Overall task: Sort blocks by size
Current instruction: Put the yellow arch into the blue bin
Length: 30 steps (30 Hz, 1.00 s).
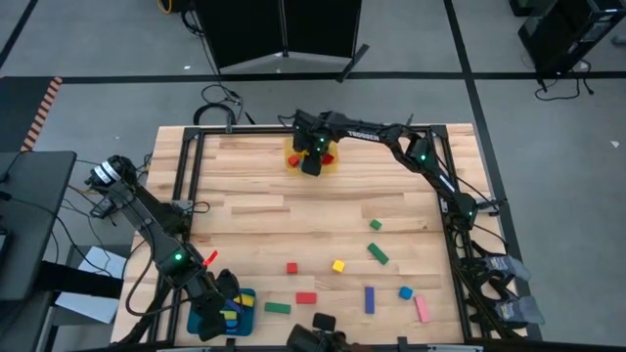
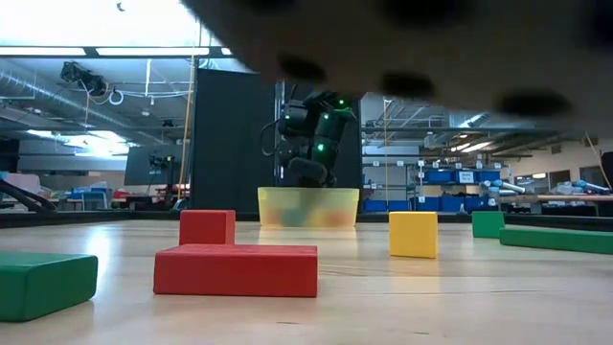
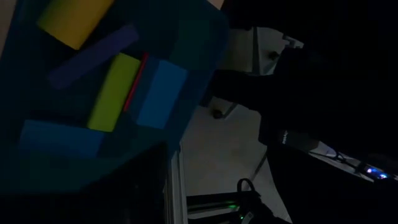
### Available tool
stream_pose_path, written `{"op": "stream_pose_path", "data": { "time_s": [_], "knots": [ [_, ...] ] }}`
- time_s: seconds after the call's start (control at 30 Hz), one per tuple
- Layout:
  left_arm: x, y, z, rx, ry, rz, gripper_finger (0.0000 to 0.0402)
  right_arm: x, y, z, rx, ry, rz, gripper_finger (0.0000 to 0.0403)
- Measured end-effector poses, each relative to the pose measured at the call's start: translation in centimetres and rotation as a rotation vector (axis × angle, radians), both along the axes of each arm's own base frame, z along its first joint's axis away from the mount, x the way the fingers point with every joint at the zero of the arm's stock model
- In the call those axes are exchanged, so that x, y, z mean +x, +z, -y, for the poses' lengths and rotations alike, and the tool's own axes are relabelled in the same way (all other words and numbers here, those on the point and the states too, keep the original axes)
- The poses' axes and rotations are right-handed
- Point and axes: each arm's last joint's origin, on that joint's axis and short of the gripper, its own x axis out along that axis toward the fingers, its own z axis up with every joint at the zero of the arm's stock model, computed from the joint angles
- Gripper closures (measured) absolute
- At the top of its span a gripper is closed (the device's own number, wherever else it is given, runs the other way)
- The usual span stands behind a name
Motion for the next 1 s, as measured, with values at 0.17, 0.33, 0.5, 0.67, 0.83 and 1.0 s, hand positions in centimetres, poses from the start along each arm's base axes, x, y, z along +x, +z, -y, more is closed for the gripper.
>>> {"op": "stream_pose_path", "data": {
  "time_s": [0.17,0.33,0.5,0.67,0.83,1.0],
  "knots": [
    [0.0,0.0,0.0,0.001,-0.002,0.001,0.0120,0.0,-0.7,-0.5,0.012,0.006,-0.007,0.0238],
    [0.0,0.0,0.0,0.002,-0.002,0.000,0.0120,0.0,-0.7,-0.5,0.000,-0.001,-0.011,0.0259],
    [0.0,0.0,0.0,0.004,-0.003,-0.001,0.0120,-0.1,-1.0,-0.4,-0.044,0.009,-0.044,0.0304],
    [-0.1,-0.1,-0.1,0.011,-0.004,-0.006,0.0120,-0.1,-0.6,-0.6,-0.078,0.041,-0.072,0.0329],
    [-0.1,-0.1,-0.2,0.024,0.002,-0.005,0.0120,-0.1,0.6,-0.4,-0.086,0.040,-0.037,0.0384],
    [-0.2,-0.2,-0.3,0.038,0.004,-0.012,0.0120,0.4,2.6,0.0,-0.115,0.038,0.022,0.0390]
  ]
}}
